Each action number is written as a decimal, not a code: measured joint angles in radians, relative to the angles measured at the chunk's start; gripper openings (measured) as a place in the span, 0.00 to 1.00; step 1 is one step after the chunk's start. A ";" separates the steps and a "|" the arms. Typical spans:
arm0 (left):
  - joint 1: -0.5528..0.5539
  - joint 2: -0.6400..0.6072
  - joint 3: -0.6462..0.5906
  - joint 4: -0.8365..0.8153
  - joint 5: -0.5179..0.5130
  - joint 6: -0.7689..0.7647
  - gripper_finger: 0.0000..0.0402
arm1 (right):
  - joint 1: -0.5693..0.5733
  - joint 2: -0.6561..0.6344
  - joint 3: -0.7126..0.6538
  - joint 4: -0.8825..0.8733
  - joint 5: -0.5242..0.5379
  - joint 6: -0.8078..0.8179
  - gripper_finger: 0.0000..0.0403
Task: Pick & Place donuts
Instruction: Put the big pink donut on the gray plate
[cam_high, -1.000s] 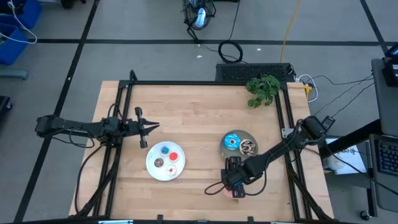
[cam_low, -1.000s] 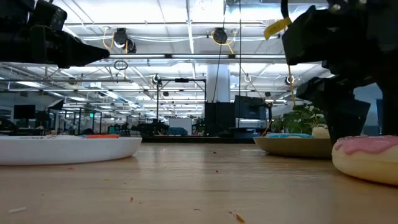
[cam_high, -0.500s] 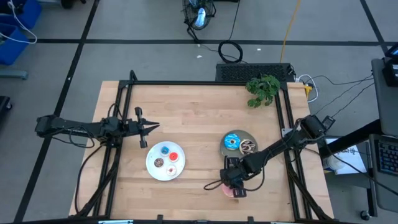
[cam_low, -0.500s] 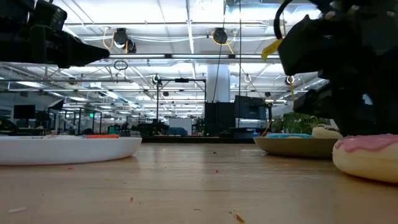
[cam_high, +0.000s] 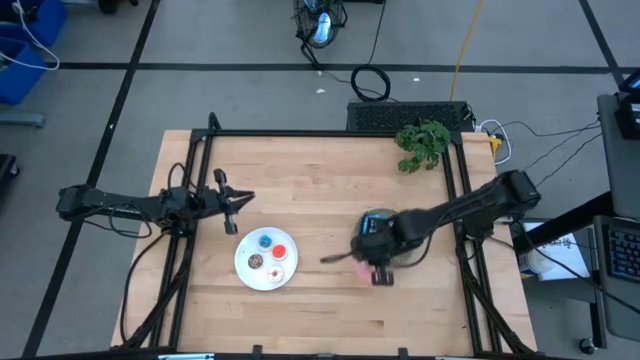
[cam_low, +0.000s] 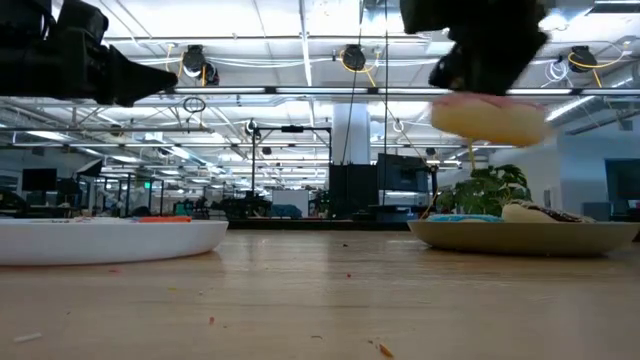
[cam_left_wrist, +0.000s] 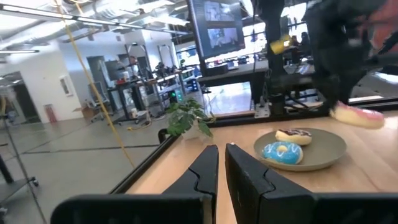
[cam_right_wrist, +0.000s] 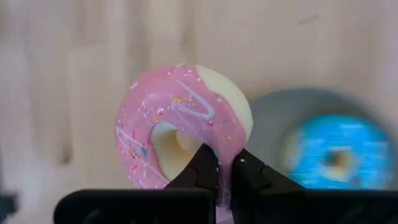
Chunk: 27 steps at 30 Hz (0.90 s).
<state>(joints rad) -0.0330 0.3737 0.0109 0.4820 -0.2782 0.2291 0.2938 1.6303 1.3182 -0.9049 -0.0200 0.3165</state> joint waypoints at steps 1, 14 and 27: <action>0.000 0.000 0.000 0.000 -0.006 0.000 0.09 | -0.016 -0.020 -0.001 -0.009 0.037 0.000 0.02; 0.000 0.000 0.000 -0.006 -0.013 -0.002 0.09 | -0.114 -0.086 -0.252 0.029 0.076 0.079 0.02; 0.000 0.000 0.000 -0.006 -0.013 -0.033 0.09 | -0.109 -0.088 -0.367 0.127 0.098 0.114 0.10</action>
<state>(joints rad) -0.0330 0.3737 0.0109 0.4763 -0.2916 0.1961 0.1844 1.5425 0.9511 -0.7778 0.0776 0.4302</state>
